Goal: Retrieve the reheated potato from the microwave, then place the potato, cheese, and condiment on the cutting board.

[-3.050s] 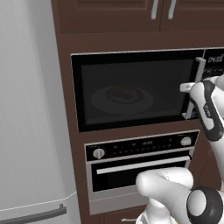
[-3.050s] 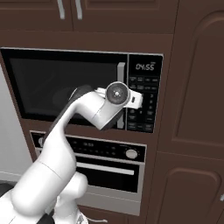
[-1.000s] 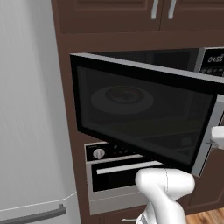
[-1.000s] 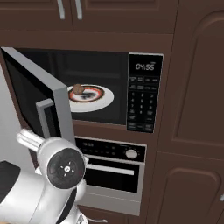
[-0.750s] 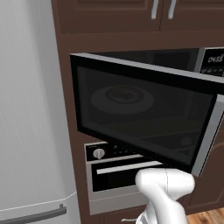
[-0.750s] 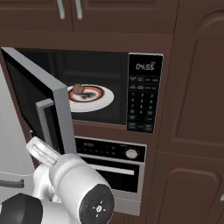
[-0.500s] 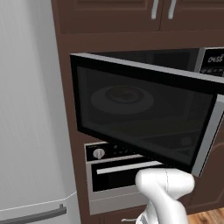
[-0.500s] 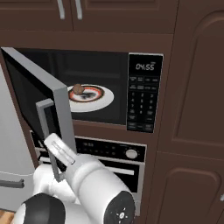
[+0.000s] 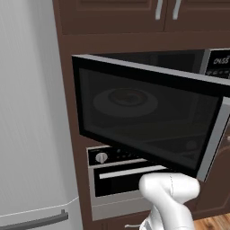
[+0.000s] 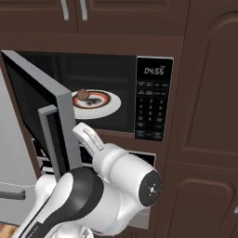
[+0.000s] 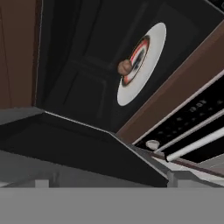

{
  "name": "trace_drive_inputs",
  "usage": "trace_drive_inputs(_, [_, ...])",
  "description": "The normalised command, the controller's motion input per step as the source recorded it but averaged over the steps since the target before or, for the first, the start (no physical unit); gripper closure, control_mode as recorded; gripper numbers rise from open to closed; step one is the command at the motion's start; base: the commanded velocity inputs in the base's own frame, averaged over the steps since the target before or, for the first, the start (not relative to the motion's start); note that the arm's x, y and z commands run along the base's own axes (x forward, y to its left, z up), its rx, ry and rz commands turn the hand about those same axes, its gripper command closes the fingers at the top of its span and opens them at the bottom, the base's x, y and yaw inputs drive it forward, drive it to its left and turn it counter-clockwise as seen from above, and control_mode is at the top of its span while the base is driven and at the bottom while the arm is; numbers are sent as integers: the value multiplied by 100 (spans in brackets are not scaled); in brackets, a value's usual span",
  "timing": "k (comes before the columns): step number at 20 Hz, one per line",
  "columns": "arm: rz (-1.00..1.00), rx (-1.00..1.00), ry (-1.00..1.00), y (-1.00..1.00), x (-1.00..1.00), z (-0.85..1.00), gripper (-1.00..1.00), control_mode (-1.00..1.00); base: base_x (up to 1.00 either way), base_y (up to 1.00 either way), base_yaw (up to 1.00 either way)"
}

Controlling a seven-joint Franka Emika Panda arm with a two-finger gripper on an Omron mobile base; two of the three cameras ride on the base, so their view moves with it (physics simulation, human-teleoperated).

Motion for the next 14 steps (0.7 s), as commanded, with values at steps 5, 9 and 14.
trace_drive_inputs(5, [21,0,2,55,16,-17,-100,-100,0,0,0])
trace_drive_inputs(9, [43,0,10,41,-18,-1,-100,-100,0,0,0])
trace_drive_inputs(14, [44,0,1,60,-41,-2,-100,-100,0,0,0])
